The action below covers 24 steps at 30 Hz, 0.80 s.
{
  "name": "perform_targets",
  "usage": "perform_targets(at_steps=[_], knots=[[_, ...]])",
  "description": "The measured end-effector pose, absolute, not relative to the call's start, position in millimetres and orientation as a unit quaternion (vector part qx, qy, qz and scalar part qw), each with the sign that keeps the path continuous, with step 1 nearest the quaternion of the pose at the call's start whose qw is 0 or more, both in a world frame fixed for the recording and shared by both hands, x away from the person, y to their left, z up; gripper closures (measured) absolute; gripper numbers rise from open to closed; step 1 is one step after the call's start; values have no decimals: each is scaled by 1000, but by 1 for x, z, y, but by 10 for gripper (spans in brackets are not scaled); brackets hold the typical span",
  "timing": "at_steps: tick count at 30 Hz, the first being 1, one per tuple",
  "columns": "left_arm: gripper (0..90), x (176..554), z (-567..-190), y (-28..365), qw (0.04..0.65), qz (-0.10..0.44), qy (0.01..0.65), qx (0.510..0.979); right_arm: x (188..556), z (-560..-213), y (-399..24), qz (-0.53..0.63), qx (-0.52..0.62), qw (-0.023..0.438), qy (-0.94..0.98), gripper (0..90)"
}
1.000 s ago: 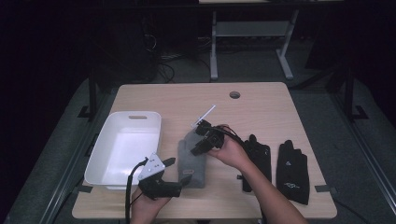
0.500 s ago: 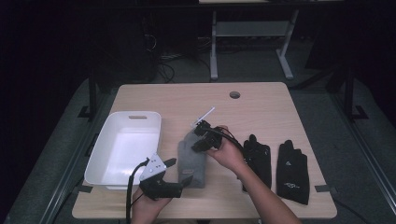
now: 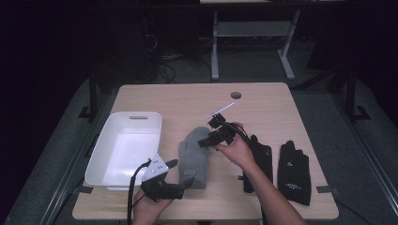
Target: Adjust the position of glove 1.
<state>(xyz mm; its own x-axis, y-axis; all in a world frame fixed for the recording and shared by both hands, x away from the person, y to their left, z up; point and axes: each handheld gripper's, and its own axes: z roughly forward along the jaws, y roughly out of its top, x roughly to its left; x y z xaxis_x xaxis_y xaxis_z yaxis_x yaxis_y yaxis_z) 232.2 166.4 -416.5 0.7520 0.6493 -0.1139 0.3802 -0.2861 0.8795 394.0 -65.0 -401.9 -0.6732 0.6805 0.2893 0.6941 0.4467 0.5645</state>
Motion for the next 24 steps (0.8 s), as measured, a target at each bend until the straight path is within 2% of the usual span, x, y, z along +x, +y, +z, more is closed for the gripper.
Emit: perform_targets(at_steps=[3, 11, 22, 24], knots=[[152, 232, -417, 167, 503, 134, 326, 789, 404, -408, -72, -344, -430, 30, -834, 313], [152, 233, -417, 166, 503, 132, 324, 790, 428, -432, -73, -352, -486, 83, -795, 279], [152, 232, -416, 166, 505, 130, 324, 790, 441, -454, -55, -349, -504, 122, -781, 268], [152, 232, -415, 166, 506, 131, 324, 789, 442, -458, -54, -349, -507, 134, -777, 295]])
